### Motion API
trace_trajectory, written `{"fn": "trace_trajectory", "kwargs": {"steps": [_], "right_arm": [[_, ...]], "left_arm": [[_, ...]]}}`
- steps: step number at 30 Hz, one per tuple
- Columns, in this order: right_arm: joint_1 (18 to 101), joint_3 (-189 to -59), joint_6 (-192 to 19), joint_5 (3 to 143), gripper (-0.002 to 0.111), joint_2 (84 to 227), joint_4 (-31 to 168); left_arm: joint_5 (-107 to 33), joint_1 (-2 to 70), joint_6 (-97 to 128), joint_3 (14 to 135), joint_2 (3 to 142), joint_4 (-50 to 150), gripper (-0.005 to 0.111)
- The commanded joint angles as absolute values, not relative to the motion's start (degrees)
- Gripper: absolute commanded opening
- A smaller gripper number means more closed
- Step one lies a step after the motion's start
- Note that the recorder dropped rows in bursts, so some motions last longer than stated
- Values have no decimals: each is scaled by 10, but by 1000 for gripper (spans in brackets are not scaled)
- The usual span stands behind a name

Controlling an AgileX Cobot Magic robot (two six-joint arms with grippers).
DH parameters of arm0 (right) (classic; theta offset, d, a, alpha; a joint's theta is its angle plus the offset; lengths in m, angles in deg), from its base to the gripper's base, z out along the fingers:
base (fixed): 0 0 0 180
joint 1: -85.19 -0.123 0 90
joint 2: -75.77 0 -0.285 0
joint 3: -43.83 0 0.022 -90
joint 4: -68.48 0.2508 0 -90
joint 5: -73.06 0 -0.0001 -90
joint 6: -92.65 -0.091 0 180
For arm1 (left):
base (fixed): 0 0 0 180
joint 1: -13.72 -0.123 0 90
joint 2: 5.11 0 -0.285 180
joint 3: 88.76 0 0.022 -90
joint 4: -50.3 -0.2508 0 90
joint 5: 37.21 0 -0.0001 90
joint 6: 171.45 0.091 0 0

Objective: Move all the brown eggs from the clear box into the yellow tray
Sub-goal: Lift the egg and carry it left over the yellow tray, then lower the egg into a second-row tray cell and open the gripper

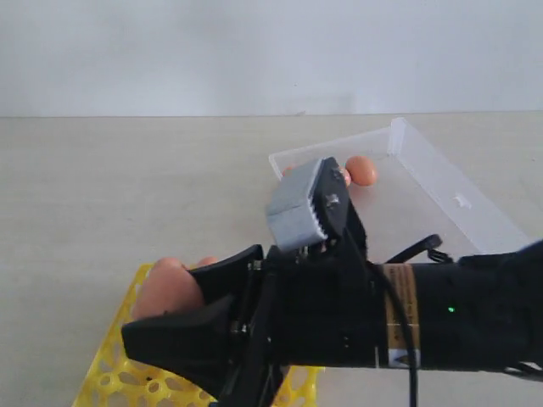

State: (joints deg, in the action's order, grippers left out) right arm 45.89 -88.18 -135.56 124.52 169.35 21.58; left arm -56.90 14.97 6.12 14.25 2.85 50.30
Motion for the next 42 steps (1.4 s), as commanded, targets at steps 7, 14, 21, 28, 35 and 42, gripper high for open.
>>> {"fn": "trace_trajectory", "kwargs": {"steps": [7, 14, 21, 28, 35, 42], "right_arm": [[459, -1058, -1328, 1274, 0, 1815, 215], [459, -1094, -1285, 1098, 0, 1861, 215], [459, -1094, -1238, 1066, 0, 1900, 194], [459, -1094, -1348, 971, 0, 1901, 203], [459, -1094, -1355, 941, 0, 1901, 194], [459, -1094, -1357, 941, 0, 1901, 194]], "left_arm": [[-565, 150, 64, 140, 27, 503, 4], [-565, 150, 64, 140, 27, 503, 4], [-565, 150, 64, 140, 27, 503, 4], [-565, 150, 64, 140, 27, 503, 4], [-565, 150, 64, 140, 27, 503, 4], [-565, 150, 64, 140, 27, 503, 4]]}}
